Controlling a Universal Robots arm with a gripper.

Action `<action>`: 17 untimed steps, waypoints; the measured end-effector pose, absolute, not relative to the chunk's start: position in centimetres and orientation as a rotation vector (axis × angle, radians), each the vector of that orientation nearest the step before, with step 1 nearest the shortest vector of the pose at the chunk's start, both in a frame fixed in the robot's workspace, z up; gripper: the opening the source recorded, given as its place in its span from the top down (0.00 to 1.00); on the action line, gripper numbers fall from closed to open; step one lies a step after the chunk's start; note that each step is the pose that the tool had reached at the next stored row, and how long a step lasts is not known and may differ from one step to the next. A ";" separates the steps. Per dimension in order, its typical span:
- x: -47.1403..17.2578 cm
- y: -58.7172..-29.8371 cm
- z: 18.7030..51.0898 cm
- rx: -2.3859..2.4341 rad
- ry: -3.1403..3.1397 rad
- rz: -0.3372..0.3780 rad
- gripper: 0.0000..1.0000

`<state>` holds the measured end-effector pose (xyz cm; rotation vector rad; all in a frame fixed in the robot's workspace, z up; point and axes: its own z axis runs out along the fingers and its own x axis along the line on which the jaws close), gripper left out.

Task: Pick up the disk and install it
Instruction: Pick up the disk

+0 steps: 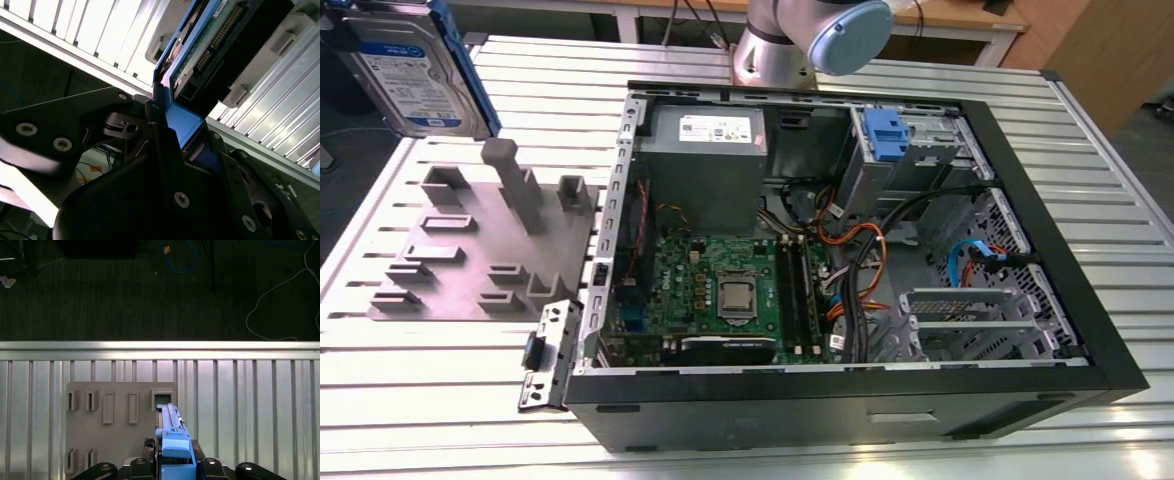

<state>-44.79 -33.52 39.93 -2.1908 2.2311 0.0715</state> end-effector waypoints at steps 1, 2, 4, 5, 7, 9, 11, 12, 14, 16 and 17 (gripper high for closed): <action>-44.8 -33.5 39.9 -2.191 2.231 0.072 0.63; -44.8 -33.5 39.9 -2.191 2.231 0.072 0.63; -44.8 -33.5 40.0 -2.191 2.231 0.072 0.63; -44.8 -33.5 40.0 -2.191 2.231 0.072 0.63; -44.8 -33.5 40.1 -2.191 2.231 0.072 0.63; -44.8 -33.5 40.2 -2.191 2.231 0.072 0.63; -44.8 -33.5 40.4 -2.191 2.231 0.072 0.63; -44.8 -33.5 40.5 -2.191 2.231 0.071 0.63; -44.8 -33.5 40.6 -2.191 2.231 0.071 0.63; -44.8 -33.5 40.8 -2.191 2.231 0.072 0.63; -44.8 -33.5 40.9 -2.191 2.231 0.071 0.63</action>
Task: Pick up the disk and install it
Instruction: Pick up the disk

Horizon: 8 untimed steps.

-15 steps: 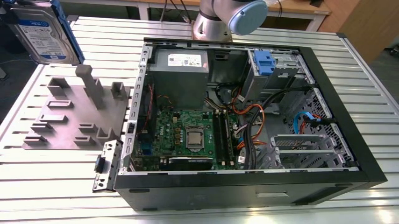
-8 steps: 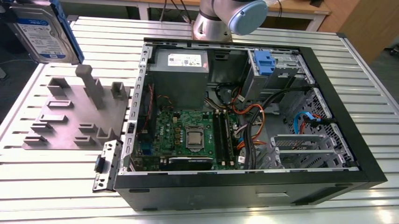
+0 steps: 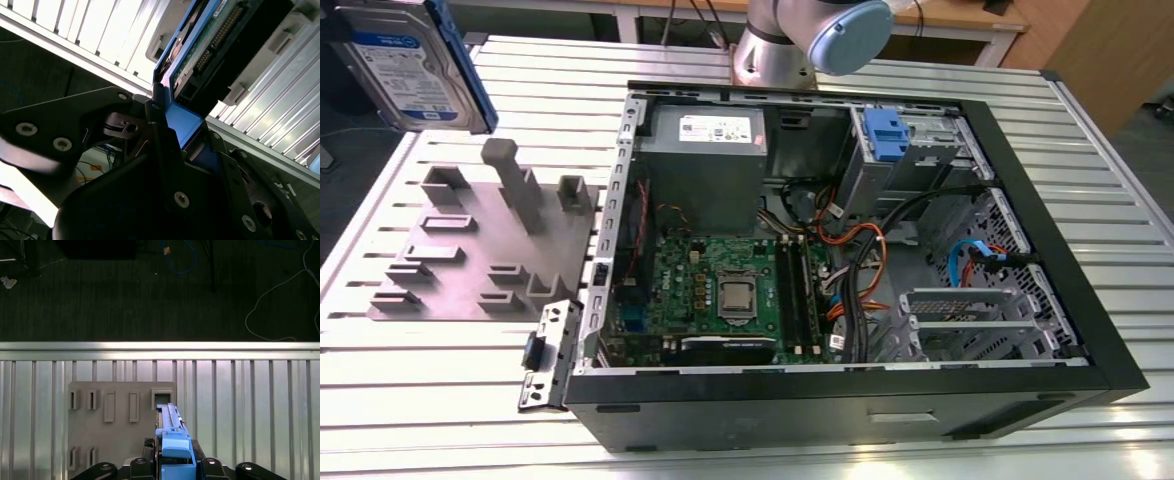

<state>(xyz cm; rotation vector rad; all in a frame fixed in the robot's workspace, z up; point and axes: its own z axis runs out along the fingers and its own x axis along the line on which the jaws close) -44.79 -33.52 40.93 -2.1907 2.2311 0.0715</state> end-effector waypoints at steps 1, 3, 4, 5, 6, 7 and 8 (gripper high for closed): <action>-44.8 -33.5 41.0 -2.191 2.231 0.072 0.63; -44.8 -33.5 41.3 -2.191 2.231 0.072 0.63; -44.8 -33.5 41.4 -2.191 2.231 0.071 0.63; -44.8 -33.5 41.6 -2.191 2.231 0.071 0.63; -44.8 -33.5 41.7 -2.191 2.231 0.071 0.63; -44.8 -33.5 41.8 -2.191 2.231 0.071 0.63; -44.8 -33.5 41.9 -2.191 2.231 0.071 0.63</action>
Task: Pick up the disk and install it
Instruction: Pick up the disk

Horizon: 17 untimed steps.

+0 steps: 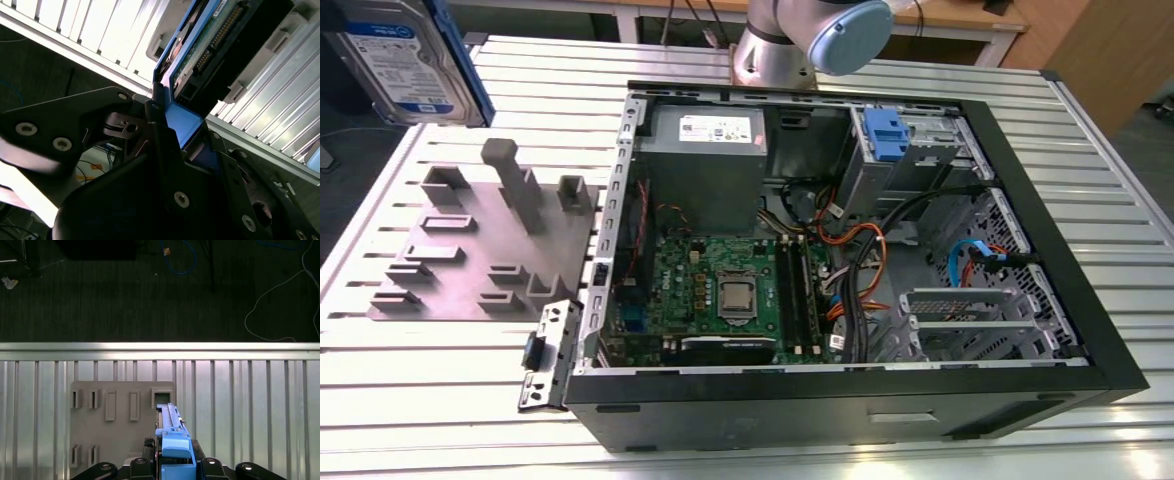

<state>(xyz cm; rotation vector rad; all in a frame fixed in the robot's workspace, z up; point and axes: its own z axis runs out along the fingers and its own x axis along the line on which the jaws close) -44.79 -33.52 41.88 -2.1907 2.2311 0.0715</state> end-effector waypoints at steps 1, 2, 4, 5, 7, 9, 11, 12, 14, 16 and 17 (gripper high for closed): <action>-44.8 -33.5 42.0 -2.191 2.231 0.071 0.63; -44.8 -33.5 42.1 -2.191 2.231 0.072 0.63; -44.8 -33.5 42.2 -2.191 2.231 0.071 0.63; -44.8 -33.5 42.3 -2.191 2.231 0.072 0.63; -44.8 -33.5 42.5 -2.191 2.231 0.072 0.63; -44.8 -33.5 42.7 -2.191 2.231 0.072 0.63; -44.8 -33.5 42.9 -2.191 2.231 0.071 0.63; -44.8 -33.5 42.9 -2.191 2.231 0.071 0.63; -44.8 -33.5 43.1 -2.191 2.231 0.071 0.63; -44.8 -33.5 43.2 -2.191 2.231 0.072 0.63; -44.8 -33.5 43.2 -2.191 2.231 0.072 0.63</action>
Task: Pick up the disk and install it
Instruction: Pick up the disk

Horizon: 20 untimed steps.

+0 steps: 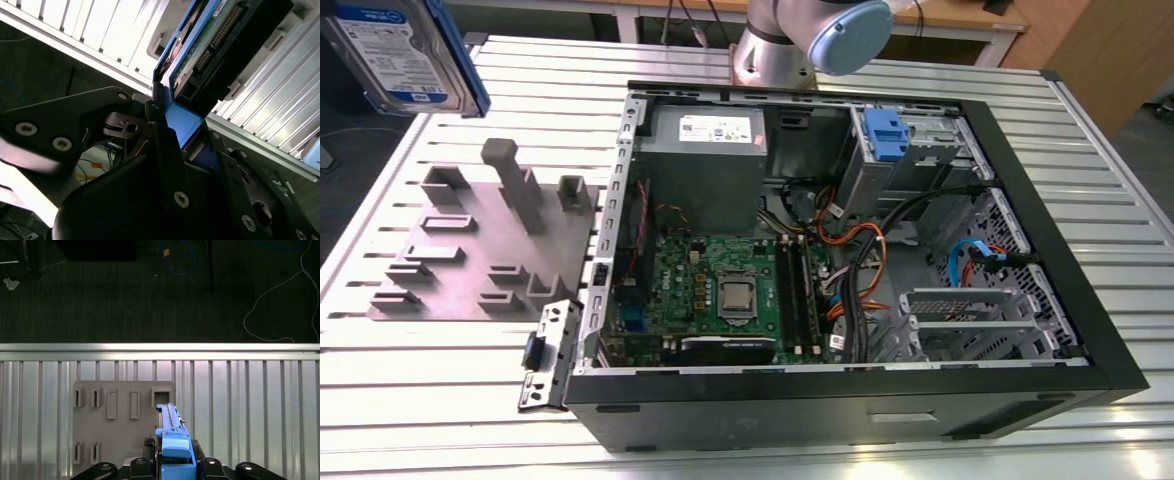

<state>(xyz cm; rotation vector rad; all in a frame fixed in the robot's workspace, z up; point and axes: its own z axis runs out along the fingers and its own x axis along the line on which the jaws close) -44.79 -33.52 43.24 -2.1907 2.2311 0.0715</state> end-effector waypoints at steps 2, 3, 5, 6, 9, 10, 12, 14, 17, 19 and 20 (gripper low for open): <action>-44.8 -33.5 43.4 -2.191 2.231 0.071 0.63; -44.8 -33.5 43.4 -2.191 2.231 0.071 0.63; -44.8 -33.5 43.5 -2.191 2.231 0.072 0.63; -44.8 -33.5 43.6 -2.191 2.231 0.072 0.63; -44.8 -33.5 43.7 -2.191 2.231 0.072 0.63; -44.8 -33.5 43.8 -2.191 2.231 0.071 0.63; -44.8 -33.5 43.9 -2.191 2.231 0.072 0.63; -44.8 -33.5 44.0 -2.191 2.231 0.071 0.63; -44.8 -33.5 44.2 -2.191 2.231 0.072 0.63; -44.8 -33.5 44.3 -2.191 2.231 0.071 0.63; -44.8 -33.5 44.3 -2.191 2.231 0.072 0.63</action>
